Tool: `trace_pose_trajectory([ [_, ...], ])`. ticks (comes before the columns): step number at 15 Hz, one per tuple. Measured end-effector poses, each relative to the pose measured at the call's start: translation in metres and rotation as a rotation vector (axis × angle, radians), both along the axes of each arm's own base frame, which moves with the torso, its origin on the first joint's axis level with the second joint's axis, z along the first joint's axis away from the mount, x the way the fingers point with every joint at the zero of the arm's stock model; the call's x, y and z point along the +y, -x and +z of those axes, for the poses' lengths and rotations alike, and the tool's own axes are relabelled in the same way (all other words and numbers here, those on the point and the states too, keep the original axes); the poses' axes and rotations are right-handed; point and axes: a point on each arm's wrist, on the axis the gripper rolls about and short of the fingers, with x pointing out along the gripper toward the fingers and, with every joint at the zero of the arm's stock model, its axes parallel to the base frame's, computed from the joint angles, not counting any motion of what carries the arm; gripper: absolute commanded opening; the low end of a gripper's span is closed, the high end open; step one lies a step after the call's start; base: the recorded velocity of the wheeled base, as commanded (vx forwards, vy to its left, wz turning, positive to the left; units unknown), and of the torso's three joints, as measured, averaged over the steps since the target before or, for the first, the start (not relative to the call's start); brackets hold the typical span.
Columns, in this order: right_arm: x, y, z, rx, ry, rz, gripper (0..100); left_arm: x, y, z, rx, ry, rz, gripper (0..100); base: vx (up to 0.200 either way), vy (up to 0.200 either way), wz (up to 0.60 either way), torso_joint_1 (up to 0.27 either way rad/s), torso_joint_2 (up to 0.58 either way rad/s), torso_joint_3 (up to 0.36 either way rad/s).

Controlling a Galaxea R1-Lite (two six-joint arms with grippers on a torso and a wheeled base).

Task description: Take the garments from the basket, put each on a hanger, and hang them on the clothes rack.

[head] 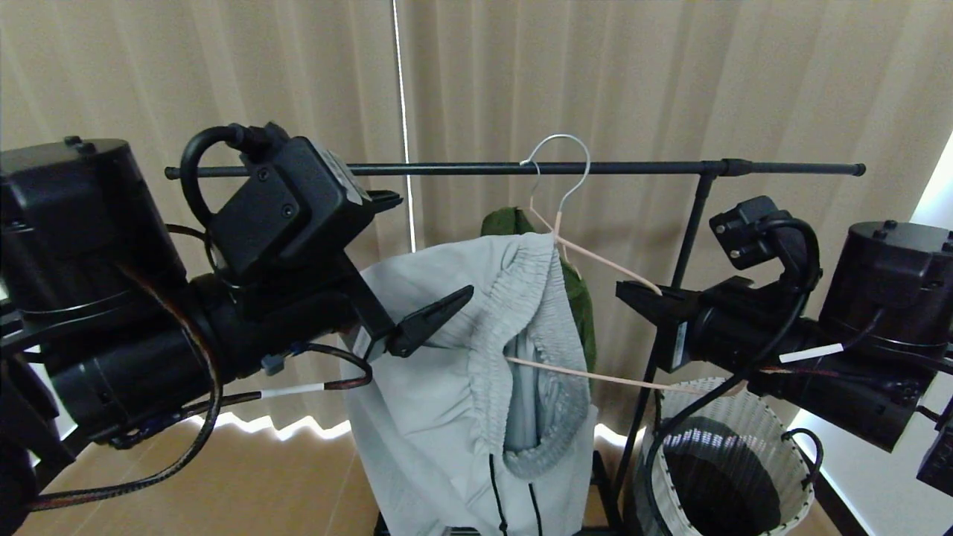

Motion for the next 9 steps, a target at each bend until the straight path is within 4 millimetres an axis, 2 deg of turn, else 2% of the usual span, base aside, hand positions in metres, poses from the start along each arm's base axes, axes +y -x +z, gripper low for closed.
trace_pose_trajectory([
  [5, 0.007, 0.001, -0.006, 0.005, 0.022, 0.062, 0, -0.016, -0.023, -0.016, 0.024, -0.063, -0.010, 100, 0.000, 0.000, 0.00, 0.000, 0.00, 0.000],
  [9, 0.010, 0.003, -0.001, -0.037, -0.002, 0.092, 0, -0.015, -0.038, -0.028, 0.057, -0.087, 0.022, 100, 0.000, 0.000, 0.00, 0.000, 0.00, 0.000],
])
